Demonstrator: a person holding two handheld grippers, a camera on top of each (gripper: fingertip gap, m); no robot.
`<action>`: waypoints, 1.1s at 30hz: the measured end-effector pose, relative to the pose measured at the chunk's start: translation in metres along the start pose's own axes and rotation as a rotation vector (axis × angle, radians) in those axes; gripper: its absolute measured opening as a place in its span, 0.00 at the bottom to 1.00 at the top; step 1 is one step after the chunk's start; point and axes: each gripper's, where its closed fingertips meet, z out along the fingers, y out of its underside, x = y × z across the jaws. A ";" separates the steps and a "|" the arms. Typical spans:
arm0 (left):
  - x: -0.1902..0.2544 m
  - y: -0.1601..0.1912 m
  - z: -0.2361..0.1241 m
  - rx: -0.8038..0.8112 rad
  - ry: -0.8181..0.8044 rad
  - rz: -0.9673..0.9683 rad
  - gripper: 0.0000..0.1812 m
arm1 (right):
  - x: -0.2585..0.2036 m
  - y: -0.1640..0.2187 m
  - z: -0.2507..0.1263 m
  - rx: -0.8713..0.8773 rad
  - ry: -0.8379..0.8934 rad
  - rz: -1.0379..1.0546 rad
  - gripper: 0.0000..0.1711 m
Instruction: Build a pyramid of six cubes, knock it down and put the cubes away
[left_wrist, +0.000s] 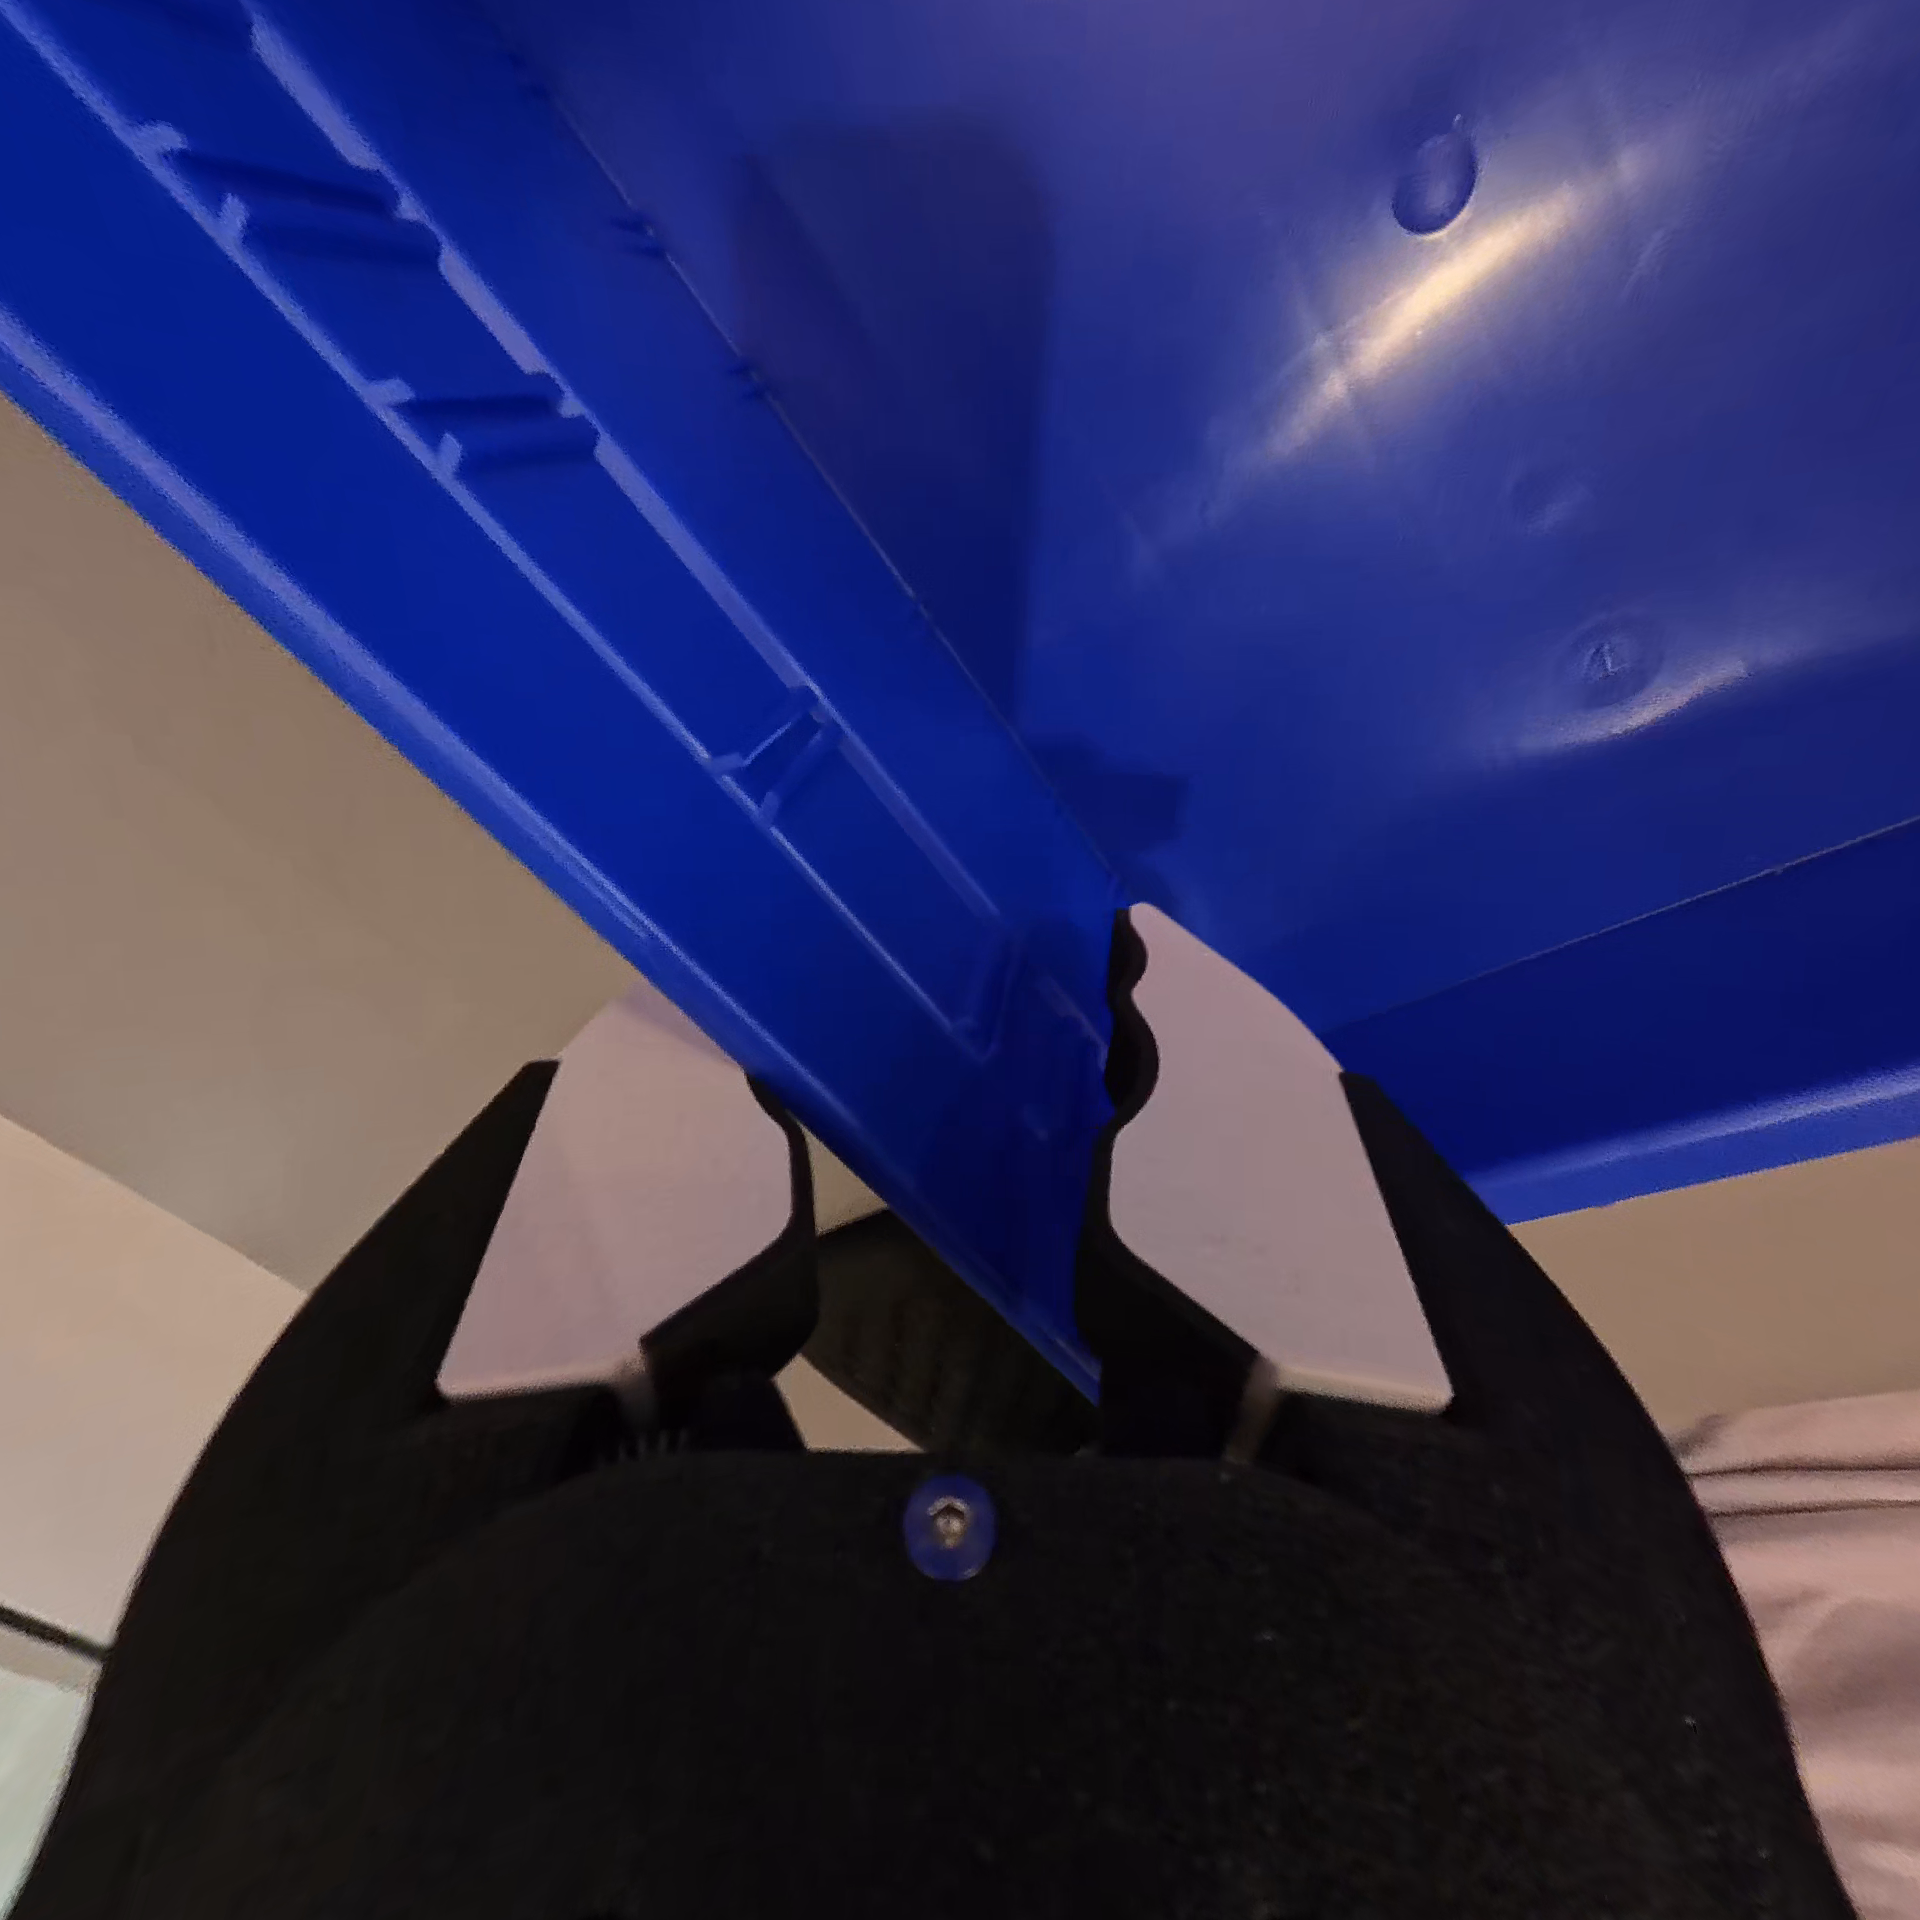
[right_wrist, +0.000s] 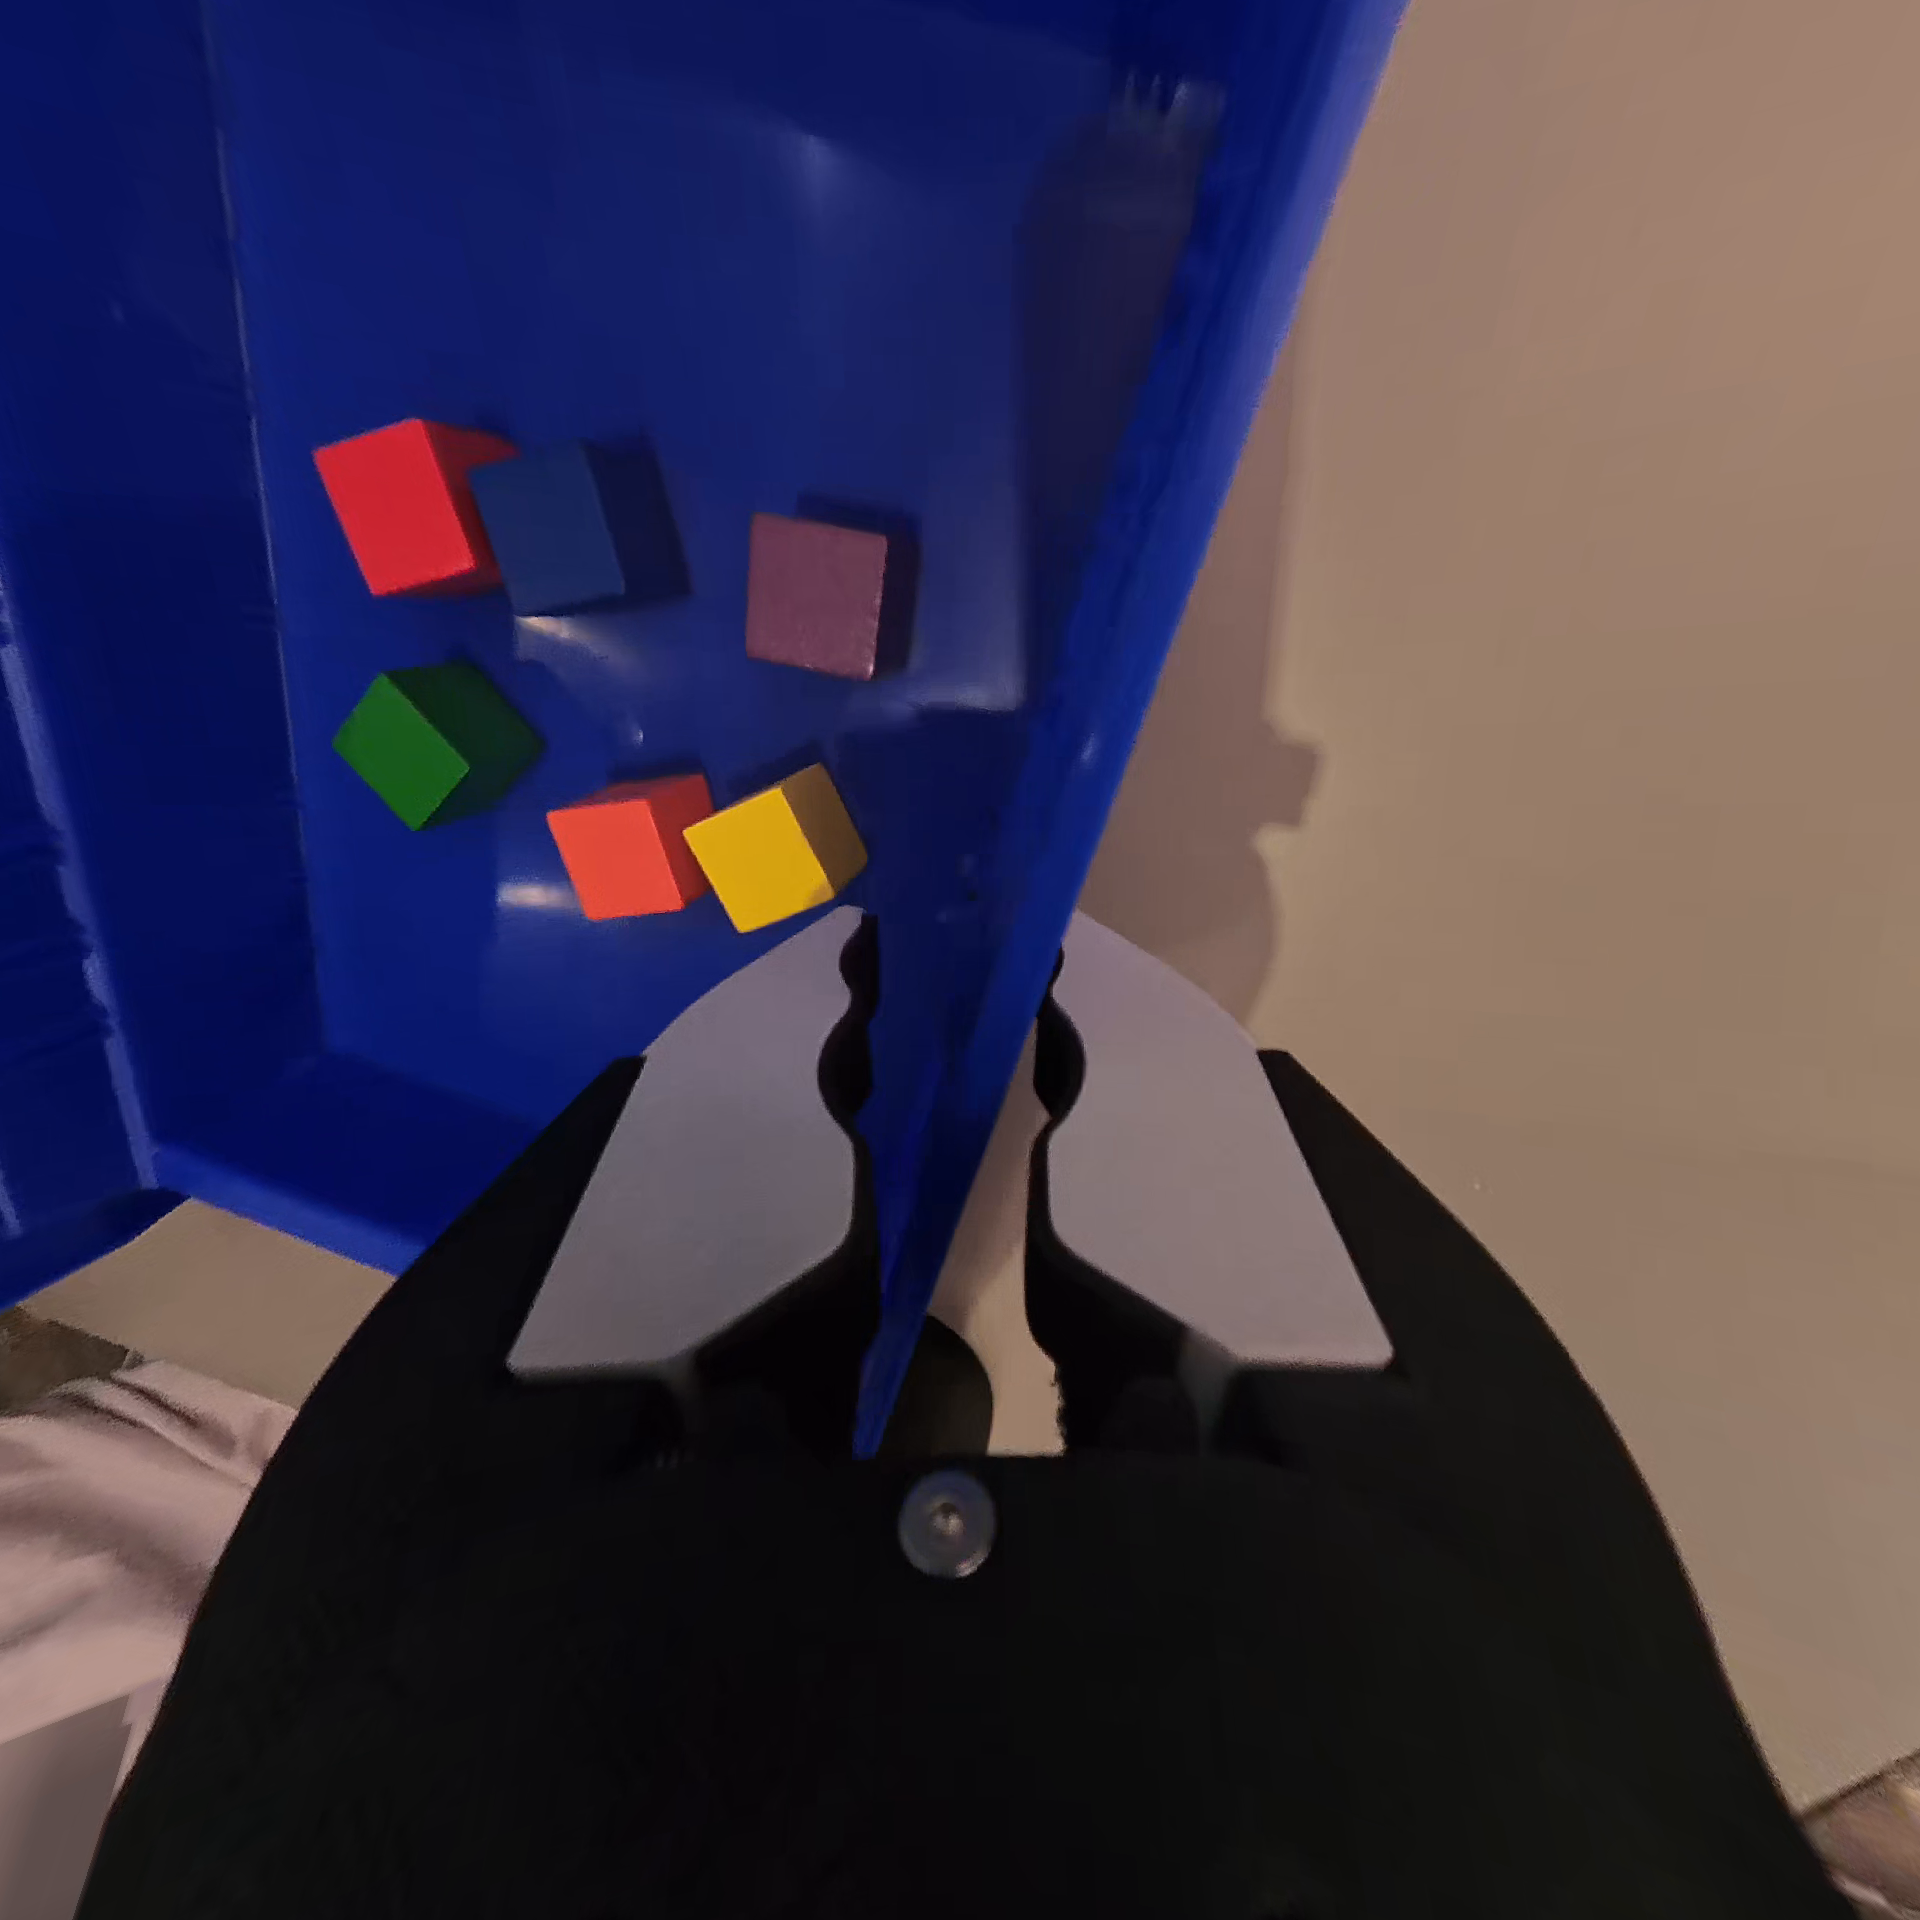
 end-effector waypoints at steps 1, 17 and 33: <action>0.004 -0.002 -0.001 0.010 0.013 0.008 0.33 | 0.004 0.003 0.003 -0.021 0.019 0.006 0.17; 0.002 0.002 -0.062 0.286 0.282 0.074 0.26 | 0.025 0.008 0.012 -0.060 0.033 0.054 0.04; -0.138 0.116 -0.141 0.753 0.137 -0.373 0.16 | 0.060 0.015 0.000 -0.111 -0.026 0.024 0.04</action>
